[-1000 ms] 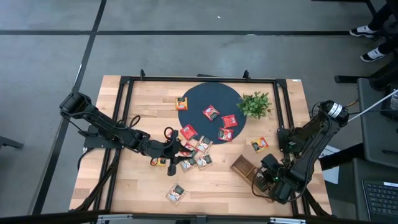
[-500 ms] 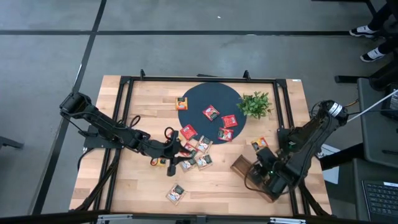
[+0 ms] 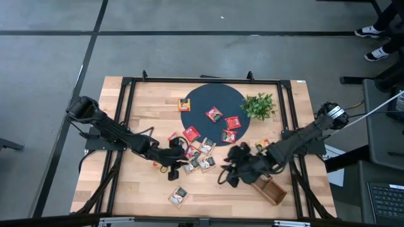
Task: Pick & Place Tea
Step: Put the brown tea bag into the middle section of the wooden organizer
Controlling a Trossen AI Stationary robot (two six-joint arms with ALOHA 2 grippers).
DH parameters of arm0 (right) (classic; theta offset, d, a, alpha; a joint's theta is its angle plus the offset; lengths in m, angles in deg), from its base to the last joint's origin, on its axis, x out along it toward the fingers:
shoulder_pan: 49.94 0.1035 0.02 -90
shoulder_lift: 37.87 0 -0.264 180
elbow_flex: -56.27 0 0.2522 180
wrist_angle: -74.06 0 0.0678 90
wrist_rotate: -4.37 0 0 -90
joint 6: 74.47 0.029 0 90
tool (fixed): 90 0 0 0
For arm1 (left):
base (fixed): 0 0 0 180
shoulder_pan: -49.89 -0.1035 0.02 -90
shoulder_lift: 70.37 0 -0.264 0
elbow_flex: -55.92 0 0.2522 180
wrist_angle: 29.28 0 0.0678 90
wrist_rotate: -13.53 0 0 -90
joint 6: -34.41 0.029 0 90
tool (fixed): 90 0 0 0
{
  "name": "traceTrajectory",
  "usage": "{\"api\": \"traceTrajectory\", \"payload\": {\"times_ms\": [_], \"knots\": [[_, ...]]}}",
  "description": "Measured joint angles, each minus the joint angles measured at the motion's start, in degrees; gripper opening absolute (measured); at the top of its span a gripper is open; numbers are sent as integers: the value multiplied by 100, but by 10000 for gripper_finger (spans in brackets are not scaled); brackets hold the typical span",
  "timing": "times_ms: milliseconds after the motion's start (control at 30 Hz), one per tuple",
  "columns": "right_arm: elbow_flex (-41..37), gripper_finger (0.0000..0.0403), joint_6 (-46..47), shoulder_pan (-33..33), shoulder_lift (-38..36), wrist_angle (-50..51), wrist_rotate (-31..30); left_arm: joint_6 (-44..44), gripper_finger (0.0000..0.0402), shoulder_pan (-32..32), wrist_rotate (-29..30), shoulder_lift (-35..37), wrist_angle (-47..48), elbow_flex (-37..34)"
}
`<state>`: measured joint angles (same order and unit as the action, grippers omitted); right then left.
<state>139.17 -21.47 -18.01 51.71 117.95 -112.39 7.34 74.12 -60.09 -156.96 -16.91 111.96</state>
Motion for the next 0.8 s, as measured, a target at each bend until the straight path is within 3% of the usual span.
{"api": "traceTrajectory", "payload": {"times_ms": [267, 667, 800], "knots": [[-1, 154, -931, -700, 597, -1047, 1048, -132, 48, 0, -154, -740, 89, 0], [-6, 154, -1157, -1261, 1908, -2401, 2252, -317, 26, -14, -295, -851, 651, 0], [-6, 154, -1170, -1405, 2091, -2622, 2386, -327, 18, -75, -240, -861, 759, 0]]}}
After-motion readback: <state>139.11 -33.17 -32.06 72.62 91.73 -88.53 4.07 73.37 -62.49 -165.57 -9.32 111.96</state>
